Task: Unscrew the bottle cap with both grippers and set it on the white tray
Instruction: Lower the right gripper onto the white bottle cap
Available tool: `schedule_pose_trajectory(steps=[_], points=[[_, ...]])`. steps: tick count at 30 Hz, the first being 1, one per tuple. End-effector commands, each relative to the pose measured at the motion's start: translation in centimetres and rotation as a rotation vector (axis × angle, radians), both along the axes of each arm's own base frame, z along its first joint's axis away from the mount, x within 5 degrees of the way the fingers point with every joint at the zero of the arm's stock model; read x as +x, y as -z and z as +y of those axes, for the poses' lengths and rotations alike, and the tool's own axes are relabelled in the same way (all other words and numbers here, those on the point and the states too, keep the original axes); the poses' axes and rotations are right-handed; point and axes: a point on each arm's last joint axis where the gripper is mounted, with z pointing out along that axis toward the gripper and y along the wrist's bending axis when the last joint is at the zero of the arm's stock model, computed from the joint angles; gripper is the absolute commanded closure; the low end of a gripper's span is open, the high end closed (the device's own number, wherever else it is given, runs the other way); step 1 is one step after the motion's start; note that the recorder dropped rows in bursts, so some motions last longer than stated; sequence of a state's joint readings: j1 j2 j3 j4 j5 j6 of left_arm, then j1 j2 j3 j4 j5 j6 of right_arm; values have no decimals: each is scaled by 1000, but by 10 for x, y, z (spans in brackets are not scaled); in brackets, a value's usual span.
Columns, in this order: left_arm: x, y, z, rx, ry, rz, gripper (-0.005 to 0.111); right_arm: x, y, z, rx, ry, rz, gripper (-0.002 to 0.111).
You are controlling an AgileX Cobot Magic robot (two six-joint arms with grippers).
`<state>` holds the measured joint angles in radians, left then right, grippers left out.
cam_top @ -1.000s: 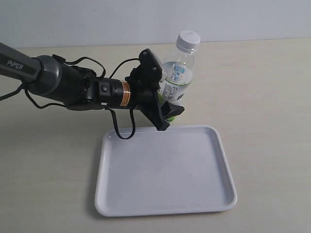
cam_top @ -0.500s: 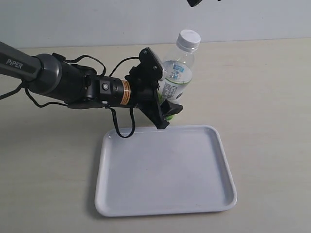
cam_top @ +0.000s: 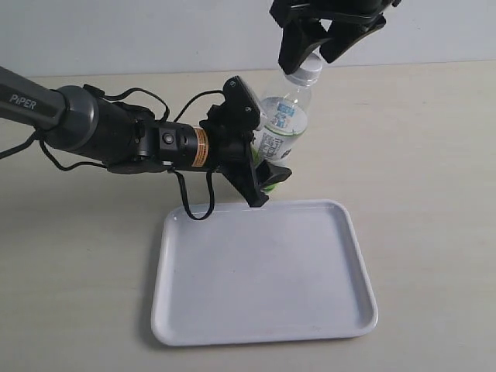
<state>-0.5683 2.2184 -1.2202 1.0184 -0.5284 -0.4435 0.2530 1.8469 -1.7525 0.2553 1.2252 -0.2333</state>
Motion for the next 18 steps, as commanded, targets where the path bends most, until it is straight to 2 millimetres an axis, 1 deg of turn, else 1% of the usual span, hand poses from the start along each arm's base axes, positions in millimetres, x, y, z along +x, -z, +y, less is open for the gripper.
schedule_pose_trajectory(steps=[1,5,11,18], points=[[1,-5,0,8,5,-24,107,-1,-3,1,9,0,-7,46],[1,-5,0,8,5,-24,107,-1,-1,1,8,0,-5,46],[1,-5,0,8,5,-24,107,3,6,2,3,0,14,47],[1,-5,0,8,5,-24,107,4,8,3,6,0,20,56]])
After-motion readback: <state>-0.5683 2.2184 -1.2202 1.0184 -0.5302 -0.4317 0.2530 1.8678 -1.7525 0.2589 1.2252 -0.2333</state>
